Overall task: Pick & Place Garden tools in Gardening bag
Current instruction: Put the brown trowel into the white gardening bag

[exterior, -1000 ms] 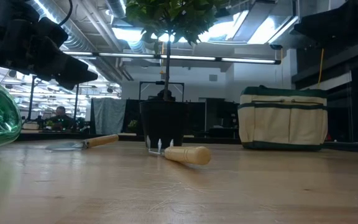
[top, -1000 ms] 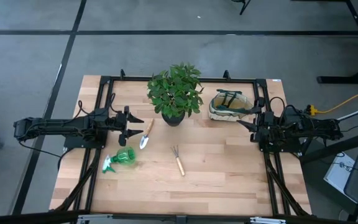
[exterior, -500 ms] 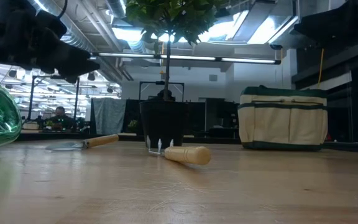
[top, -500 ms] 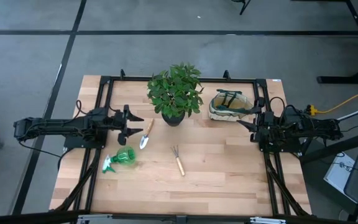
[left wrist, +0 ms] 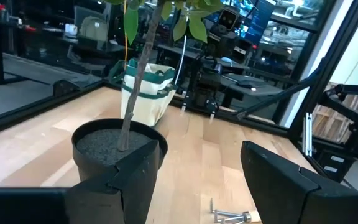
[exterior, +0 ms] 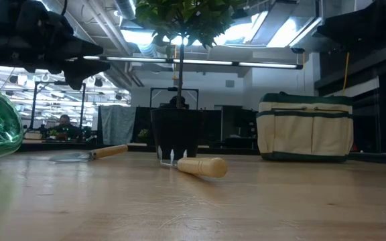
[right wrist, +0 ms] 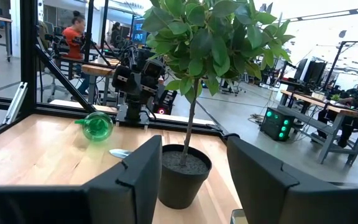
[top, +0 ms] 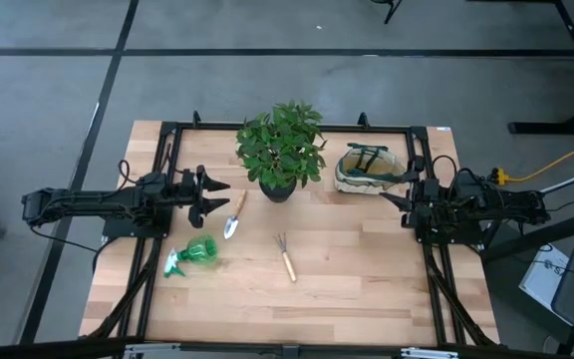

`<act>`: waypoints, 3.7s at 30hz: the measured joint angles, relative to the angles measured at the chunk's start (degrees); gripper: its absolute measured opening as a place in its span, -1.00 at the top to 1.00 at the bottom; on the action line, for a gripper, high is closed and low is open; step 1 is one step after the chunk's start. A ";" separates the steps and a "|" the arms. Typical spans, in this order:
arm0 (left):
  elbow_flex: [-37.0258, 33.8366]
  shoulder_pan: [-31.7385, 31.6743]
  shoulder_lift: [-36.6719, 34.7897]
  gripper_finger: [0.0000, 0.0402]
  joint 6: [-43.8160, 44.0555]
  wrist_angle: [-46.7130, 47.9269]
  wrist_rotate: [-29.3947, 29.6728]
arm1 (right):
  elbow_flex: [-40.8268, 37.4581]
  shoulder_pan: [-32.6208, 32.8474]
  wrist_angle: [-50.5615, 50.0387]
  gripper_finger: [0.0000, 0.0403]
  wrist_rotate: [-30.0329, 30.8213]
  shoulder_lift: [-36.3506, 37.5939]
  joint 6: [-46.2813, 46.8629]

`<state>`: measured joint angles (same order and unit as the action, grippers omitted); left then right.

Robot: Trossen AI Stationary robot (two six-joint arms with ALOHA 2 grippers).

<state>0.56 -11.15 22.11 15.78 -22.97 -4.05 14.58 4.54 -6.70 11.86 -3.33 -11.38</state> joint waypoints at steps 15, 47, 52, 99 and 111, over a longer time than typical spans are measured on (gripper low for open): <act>0.00 0.01 0.00 -0.11 1.52 0.01 6.08 | -0.01 0.00 0.00 0.08 0.00 -0.02 0.00; 18.87 4.95 5.19 -0.11 -1.98 32.97 9.66 | -0.01 0.00 0.00 0.08 0.00 -0.02 -0.02; 22.06 6.28 8.14 -0.11 -1.98 37.65 9.66 | -0.01 0.00 0.00 0.08 0.00 -0.02 -0.02; 23.69 11.92 38.26 -0.11 19.46 38.94 18.38 | 0.00 0.00 0.02 0.08 0.02 -0.02 -0.01; 23.68 11.92 50.02 -0.11 23.77 35.94 22.05 | 0.01 -0.02 0.02 0.08 0.02 -0.02 0.00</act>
<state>24.23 0.78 72.12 39.55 12.97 18.00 14.59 4.51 -6.68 11.88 -3.36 -11.38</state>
